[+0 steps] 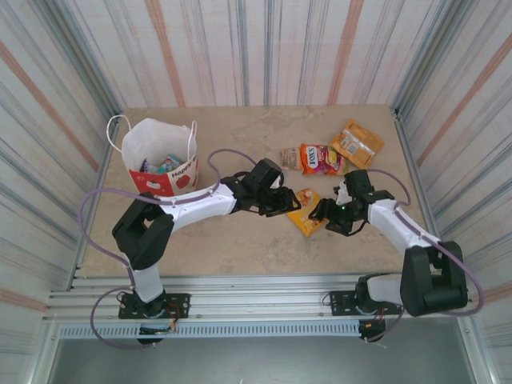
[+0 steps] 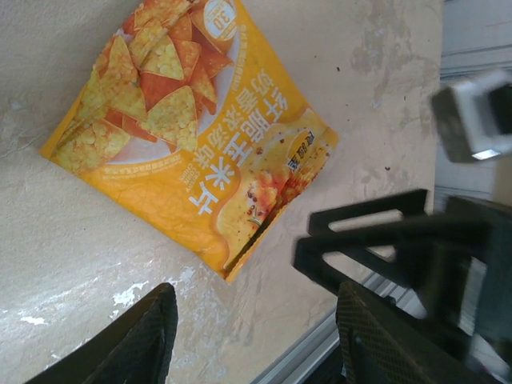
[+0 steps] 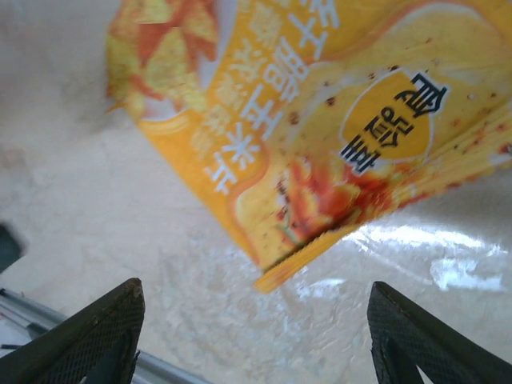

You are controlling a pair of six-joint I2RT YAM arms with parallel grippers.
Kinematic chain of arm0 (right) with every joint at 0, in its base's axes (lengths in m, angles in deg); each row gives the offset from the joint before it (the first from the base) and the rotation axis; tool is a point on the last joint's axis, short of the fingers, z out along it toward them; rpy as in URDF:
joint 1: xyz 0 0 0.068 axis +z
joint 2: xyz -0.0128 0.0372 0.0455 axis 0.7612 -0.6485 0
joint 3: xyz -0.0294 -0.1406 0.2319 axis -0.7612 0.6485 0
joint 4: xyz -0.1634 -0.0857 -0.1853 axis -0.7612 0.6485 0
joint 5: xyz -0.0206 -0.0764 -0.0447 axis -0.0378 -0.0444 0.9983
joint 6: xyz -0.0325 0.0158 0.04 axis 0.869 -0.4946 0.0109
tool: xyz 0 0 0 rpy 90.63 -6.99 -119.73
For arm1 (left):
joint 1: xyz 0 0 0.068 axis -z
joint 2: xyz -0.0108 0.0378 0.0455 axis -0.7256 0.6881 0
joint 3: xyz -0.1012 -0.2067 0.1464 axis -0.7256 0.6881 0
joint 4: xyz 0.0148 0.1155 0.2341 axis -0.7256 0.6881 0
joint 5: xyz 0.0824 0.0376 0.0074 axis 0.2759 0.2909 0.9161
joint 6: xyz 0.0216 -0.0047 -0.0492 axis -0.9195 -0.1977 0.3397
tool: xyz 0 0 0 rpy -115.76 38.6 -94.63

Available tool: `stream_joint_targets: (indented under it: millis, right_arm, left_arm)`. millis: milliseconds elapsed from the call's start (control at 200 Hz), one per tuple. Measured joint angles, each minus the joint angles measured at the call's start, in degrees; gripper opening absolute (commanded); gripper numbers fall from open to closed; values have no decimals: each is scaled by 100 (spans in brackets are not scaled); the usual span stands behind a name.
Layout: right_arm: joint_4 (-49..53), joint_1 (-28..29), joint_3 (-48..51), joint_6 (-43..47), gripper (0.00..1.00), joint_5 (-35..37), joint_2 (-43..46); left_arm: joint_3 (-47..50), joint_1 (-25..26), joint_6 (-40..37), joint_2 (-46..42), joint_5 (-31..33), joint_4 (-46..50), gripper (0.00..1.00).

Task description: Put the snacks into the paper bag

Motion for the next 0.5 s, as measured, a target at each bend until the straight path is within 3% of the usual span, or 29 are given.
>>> stream_joint_targets:
  millis: [215, 496]
  right_arm:
    - [678, -813, -737, 400, 75, 37, 234]
    - [555, -887, -1989, 1113, 73, -127, -1659]
  left_arm:
    - [496, -2, 459, 85, -52, -487, 54]
    - [914, 0, 1292, 260, 173, -1259, 51]
